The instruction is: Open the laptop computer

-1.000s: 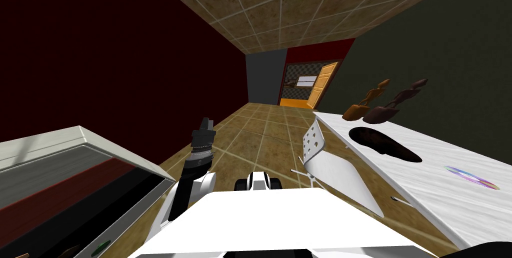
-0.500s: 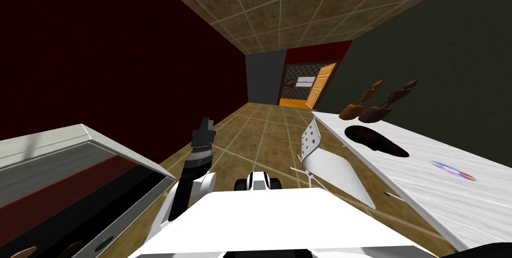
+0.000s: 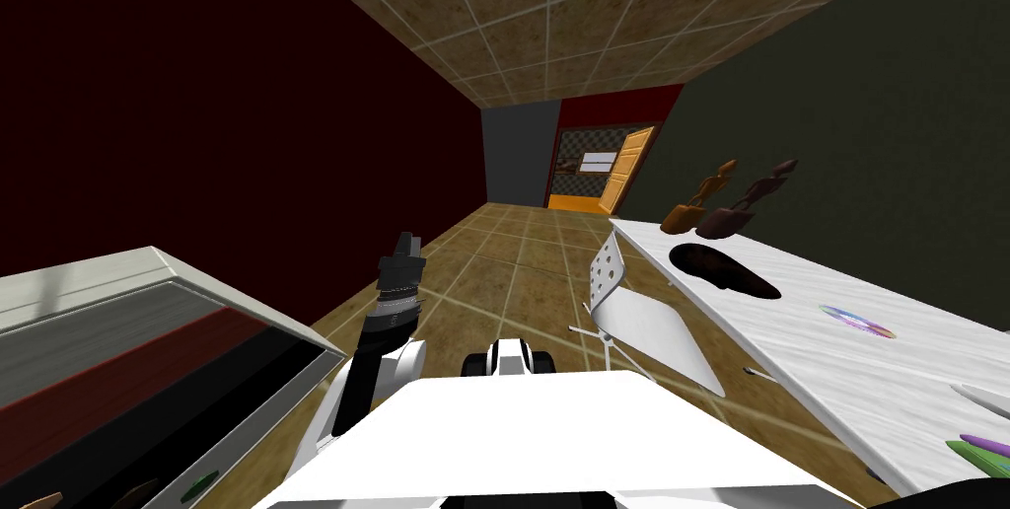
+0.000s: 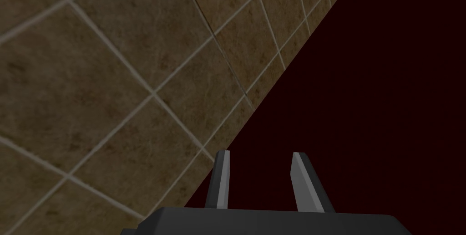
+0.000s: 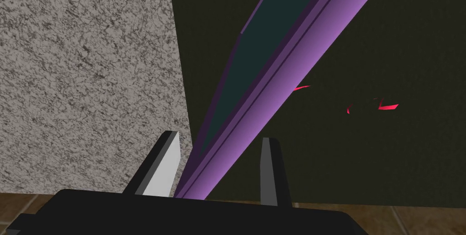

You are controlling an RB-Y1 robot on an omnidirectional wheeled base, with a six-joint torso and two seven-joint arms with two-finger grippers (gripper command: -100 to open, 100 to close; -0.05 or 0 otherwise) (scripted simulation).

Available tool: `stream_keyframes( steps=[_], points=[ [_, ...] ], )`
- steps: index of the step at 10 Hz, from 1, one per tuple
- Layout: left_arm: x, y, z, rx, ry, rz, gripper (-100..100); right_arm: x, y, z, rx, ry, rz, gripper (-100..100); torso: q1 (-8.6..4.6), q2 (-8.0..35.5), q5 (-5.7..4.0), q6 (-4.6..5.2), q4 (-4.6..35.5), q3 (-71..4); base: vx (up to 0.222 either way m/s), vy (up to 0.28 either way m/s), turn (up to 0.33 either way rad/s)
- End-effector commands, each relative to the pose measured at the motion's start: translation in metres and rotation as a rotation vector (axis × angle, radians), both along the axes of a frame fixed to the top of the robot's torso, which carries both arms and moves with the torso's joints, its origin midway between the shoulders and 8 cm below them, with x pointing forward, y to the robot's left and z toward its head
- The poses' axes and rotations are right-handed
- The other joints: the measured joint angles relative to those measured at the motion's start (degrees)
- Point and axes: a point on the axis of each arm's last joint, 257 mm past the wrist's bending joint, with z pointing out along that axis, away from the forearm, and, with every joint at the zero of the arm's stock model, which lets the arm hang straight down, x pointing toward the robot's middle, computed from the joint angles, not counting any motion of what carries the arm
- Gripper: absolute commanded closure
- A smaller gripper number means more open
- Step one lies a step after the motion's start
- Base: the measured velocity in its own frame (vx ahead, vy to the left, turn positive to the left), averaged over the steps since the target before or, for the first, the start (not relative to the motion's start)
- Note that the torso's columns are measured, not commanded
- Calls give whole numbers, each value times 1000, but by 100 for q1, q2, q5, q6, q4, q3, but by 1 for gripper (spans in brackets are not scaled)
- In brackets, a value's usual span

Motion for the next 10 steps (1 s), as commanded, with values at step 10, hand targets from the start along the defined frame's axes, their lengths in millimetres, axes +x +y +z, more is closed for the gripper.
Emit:
stream_keyframes(
  steps=[10],
  points=[
    [0,0,0,0,0,0,0,20,32,-65,-54,-207,33,100,-37,-25,-16,-34,-7,-14,-24,-19,-34]
  ],
)
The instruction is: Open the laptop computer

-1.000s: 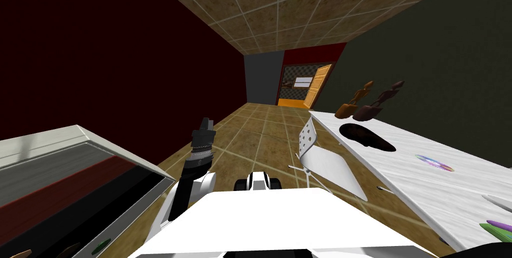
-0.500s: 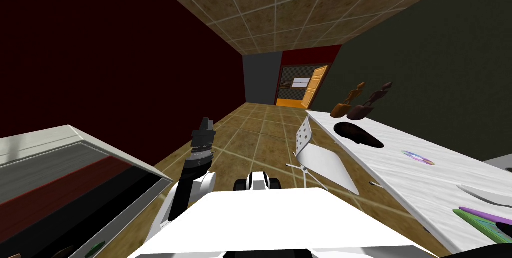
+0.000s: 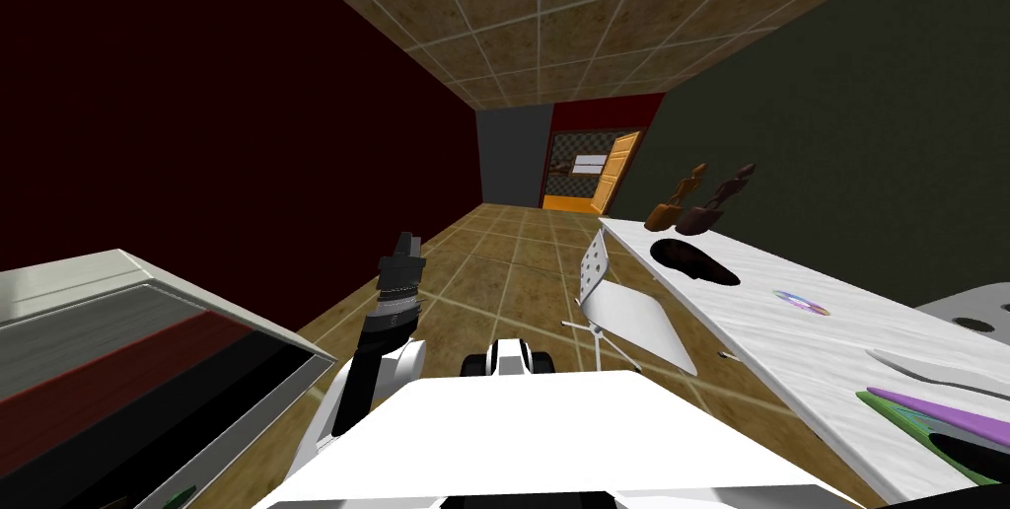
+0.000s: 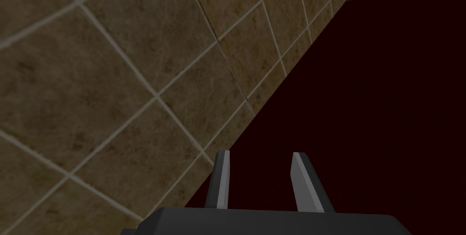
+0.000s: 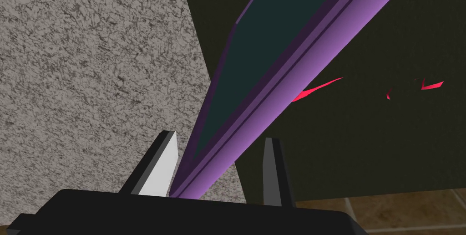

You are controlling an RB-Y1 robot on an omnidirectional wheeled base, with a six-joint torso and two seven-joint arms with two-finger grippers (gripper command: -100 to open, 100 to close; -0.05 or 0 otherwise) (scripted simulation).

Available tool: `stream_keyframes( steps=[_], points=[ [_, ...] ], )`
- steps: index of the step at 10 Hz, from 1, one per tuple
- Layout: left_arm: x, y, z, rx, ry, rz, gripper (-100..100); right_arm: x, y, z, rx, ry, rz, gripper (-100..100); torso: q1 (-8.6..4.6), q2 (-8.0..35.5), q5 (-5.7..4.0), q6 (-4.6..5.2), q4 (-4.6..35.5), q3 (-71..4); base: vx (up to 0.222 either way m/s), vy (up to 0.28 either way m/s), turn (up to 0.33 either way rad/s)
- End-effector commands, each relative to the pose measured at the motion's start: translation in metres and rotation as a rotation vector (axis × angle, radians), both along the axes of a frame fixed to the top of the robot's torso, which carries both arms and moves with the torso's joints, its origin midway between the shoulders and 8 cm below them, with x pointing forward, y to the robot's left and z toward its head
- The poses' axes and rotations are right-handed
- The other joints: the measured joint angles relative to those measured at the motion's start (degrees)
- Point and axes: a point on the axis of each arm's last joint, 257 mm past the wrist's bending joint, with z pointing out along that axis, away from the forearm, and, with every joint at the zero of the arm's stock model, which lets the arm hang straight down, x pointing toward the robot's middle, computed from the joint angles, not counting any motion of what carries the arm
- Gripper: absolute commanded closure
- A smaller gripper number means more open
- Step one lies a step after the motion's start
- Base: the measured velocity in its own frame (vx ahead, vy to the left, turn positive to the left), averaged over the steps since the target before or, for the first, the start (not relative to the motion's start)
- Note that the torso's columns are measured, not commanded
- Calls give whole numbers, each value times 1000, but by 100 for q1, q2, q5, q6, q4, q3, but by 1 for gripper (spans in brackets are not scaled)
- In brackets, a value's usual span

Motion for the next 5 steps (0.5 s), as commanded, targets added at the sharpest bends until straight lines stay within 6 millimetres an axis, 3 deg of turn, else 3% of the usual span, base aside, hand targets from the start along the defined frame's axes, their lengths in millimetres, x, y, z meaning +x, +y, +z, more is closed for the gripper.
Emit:
stream_keyframes(
  steps=[1,5],
  points=[
    [0,0,0,0,0,0,0,13,16,-24,-8,-60,24,100,6,-1,-4,-1,1,2,-36,-41,-73],
    [0,0,0,0,0,0,0,24,31,-40,-39,-155,38,100,6,3,-5,-9,5,7,-38,-32,-37]
  ],
)
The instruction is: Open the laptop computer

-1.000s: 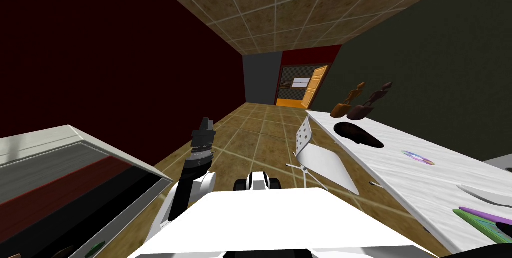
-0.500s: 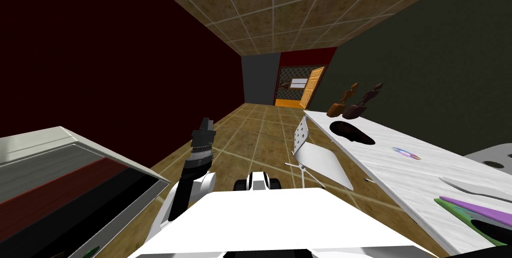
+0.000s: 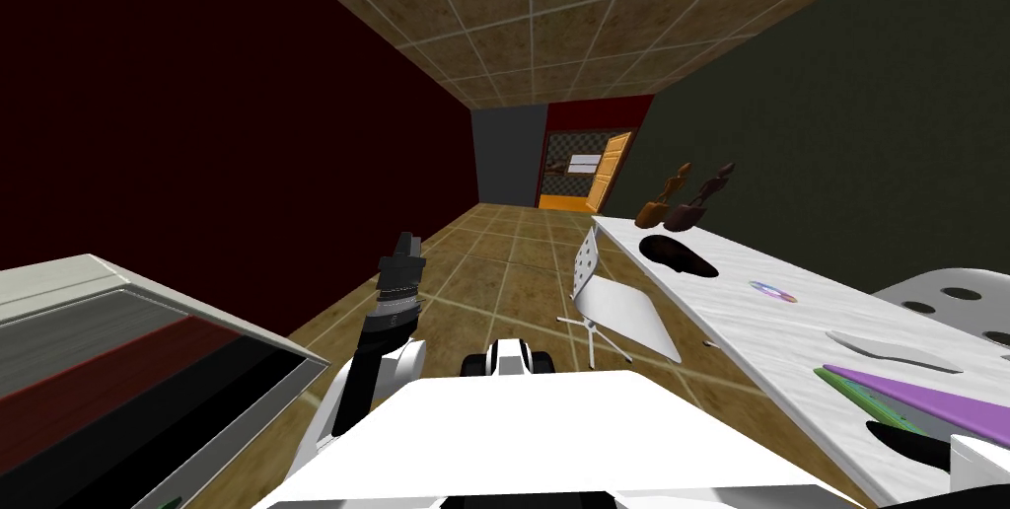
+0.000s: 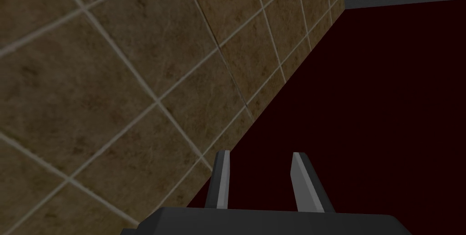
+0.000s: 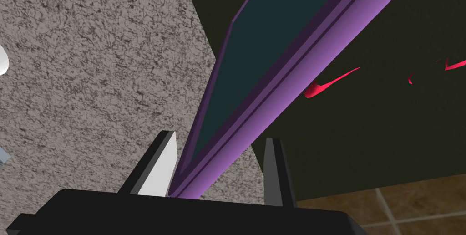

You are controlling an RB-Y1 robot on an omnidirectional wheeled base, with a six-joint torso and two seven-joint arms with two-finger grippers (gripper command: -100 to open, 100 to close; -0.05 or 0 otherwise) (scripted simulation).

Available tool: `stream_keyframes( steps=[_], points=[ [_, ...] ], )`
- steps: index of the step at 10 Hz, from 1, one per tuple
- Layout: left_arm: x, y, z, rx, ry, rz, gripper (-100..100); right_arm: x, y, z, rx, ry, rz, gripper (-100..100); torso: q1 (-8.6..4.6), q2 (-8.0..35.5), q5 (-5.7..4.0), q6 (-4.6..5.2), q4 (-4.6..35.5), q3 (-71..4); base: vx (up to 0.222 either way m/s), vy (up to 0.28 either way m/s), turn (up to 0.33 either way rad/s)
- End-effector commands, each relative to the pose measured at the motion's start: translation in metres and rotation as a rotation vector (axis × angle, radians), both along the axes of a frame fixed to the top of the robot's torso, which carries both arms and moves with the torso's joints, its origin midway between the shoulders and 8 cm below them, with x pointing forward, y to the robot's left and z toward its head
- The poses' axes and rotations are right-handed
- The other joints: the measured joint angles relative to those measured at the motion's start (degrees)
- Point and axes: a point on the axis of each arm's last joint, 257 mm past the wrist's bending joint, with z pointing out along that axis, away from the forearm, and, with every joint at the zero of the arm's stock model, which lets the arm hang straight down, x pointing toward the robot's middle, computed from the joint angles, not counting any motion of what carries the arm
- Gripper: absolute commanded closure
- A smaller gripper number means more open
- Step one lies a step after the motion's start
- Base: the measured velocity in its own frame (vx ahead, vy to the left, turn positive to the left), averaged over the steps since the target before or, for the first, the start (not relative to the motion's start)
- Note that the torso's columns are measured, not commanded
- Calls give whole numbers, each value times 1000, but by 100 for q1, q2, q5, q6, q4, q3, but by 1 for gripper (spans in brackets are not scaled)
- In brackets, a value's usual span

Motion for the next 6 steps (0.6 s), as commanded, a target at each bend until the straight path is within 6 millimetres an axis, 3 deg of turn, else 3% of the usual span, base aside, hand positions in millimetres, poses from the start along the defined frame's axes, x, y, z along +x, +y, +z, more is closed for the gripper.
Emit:
stream_keyframes(
  steps=[1,4,5,6],
  points=[
    [0,0,0,0,0,0,0,3,4,-4,-5,-22,1,100,2,-5,10,-2,-3,-7,-16,5,-20],
    [0,0,0,0,0,0,0,-2,25,-31,-25,-88,-9,100,9,2,25,27,-6,-9,-22,-47,2],
    [0,0,0,0,0,0,0,1,9,-4,-37,-77,-8,-100,5,7,14,22,-4,-2,-12,17,-40],
    [0,0,0,0,0,0,0,3,4,4,-40,-76,-5,-100,53,13,52,37,0,-8,8,75,-51]
  ],
)
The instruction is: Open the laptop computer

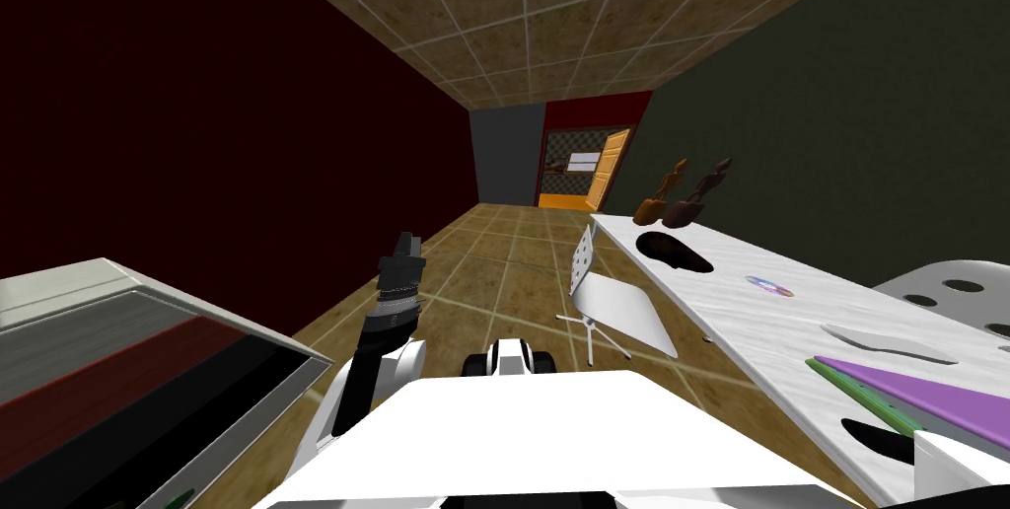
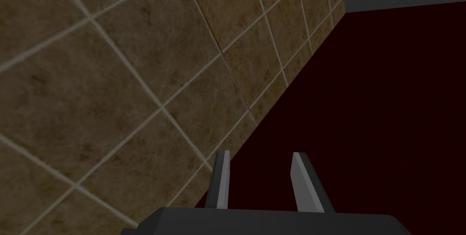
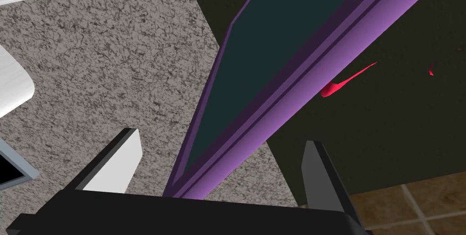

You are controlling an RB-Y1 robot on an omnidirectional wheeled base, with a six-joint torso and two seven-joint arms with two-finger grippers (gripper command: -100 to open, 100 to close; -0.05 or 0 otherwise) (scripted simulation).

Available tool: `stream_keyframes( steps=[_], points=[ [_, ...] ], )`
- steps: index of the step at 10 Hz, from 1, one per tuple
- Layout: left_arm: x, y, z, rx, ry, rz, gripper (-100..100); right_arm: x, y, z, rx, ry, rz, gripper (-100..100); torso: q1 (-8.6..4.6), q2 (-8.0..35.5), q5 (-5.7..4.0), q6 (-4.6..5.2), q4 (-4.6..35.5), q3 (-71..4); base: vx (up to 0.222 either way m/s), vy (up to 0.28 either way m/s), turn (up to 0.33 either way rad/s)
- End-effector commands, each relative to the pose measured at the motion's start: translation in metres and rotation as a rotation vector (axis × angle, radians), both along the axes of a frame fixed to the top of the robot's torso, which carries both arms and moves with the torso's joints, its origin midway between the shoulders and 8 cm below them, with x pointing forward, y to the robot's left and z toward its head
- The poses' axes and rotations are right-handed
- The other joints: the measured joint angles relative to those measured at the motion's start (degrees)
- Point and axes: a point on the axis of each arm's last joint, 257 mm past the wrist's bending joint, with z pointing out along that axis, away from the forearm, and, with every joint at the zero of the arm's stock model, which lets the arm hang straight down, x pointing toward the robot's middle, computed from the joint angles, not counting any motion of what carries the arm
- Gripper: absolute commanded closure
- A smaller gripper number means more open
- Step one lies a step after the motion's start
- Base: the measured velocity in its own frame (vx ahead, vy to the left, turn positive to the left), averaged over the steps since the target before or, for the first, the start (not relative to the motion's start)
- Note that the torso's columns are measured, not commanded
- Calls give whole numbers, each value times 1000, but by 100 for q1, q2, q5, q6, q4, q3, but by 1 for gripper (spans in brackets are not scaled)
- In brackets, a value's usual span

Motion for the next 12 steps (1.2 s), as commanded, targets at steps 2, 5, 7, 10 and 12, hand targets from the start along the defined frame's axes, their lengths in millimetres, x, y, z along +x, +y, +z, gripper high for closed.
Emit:
stream_keyframes(
  steps=[2,5,7,10,12],
  points=[
    [0,0,0,0,0,0,0,6,-22,33,-7,8,12,-100,76,12,49,11,4,0,20,77,-39],
    [0,0,0,0,0,0,0,14,-40,66,-19,7,26,-100,79,17,61,14,5,-2,18,81,-46],
    [0,0,0,0,0,0,0,10,-38,62,-15,7,24,0,45,22,45,14,7,4,3,23,-4],
    [0,0,0,0,0,0,0,9,-37,59,-11,6,24,0,53,19,49,14,6,1,0,2,0],
    [0,0,0,0,0,0,0,9,-37,59,-11,6,24,0,52,18,42,14,6,3,0,0,0]
  ],
)
